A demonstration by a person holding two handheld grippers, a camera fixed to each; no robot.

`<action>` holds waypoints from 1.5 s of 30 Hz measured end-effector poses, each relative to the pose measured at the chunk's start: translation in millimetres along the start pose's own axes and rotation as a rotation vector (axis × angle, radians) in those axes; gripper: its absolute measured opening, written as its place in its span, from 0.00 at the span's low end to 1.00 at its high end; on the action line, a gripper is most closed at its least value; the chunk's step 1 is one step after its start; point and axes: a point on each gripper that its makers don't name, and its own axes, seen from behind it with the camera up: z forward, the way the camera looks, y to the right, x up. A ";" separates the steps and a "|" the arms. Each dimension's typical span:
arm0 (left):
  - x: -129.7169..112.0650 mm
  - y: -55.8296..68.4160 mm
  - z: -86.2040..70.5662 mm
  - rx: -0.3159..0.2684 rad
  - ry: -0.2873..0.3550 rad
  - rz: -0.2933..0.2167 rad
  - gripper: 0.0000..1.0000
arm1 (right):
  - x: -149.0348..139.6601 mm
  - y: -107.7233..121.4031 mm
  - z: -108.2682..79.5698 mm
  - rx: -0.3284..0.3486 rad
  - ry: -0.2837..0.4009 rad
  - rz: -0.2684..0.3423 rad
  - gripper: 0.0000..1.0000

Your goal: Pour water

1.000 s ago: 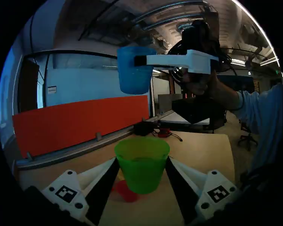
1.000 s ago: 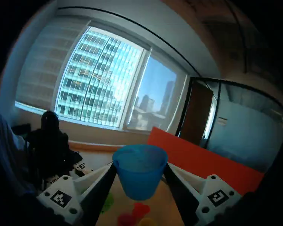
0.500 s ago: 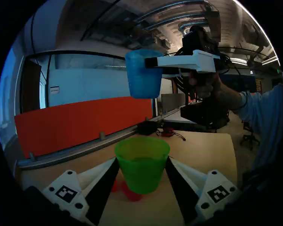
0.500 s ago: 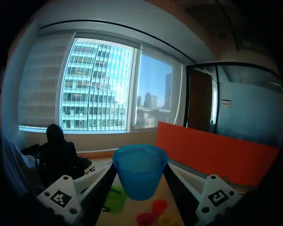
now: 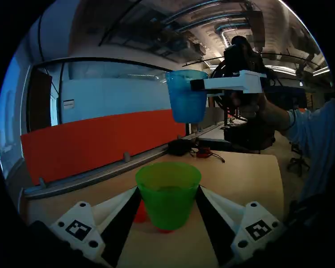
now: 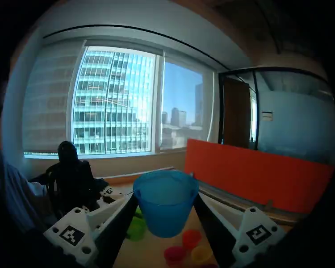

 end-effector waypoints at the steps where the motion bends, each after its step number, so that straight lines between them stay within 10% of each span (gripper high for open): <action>1: -1.2 -0.9 -0.5 0.002 -0.003 0.000 0.83 | -3.2 1.0 -1.0 -0.002 -0.005 0.002 0.90; 45: -135.3 -18.6 15.4 -0.027 -0.333 -0.027 0.83 | -207.7 32.0 -24.1 -0.007 -0.379 -0.007 0.91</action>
